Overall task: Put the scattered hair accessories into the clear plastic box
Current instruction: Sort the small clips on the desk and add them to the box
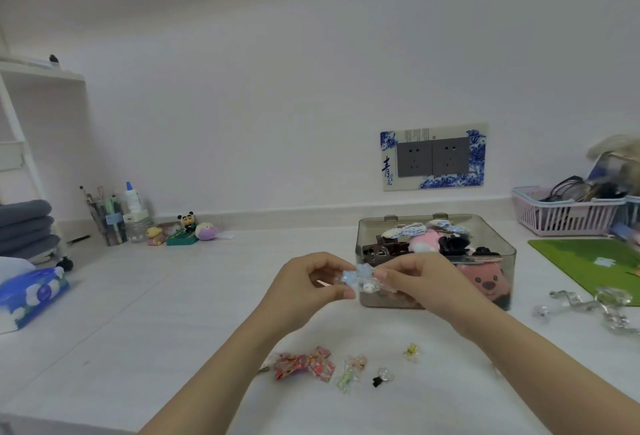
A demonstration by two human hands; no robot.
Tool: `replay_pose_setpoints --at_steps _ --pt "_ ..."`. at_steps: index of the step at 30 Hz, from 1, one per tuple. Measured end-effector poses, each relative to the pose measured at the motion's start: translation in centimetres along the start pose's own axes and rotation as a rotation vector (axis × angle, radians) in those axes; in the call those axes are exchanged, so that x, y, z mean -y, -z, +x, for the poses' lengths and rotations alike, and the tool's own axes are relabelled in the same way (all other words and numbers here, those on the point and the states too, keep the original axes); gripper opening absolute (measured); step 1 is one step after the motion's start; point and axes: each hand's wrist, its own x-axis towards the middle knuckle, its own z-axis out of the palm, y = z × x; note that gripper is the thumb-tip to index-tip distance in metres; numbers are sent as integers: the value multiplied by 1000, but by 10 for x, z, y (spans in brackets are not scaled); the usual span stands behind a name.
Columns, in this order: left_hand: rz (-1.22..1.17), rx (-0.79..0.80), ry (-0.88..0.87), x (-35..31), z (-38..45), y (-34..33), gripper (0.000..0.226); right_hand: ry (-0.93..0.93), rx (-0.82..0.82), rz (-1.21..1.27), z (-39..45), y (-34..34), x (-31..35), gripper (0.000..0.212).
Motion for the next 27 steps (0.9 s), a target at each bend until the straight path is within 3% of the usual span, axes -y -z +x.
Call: replay_pose_setpoints --at_steps 7,10,19,27 --pt "66 -15 -130 -34 30 -31 32 -87 -35 91 -2 54 16 13" --pt "44 -17 -174 -47 50 -47 29 -50 -65 -5 4 82 20 17" --pt "41 -18 -217 -68 120 -76 22 -54 -117 35 47 135 22 20" --pt "211 83 -138 -41 170 -105 23 -74 -130 -266 94 151 -15 19"
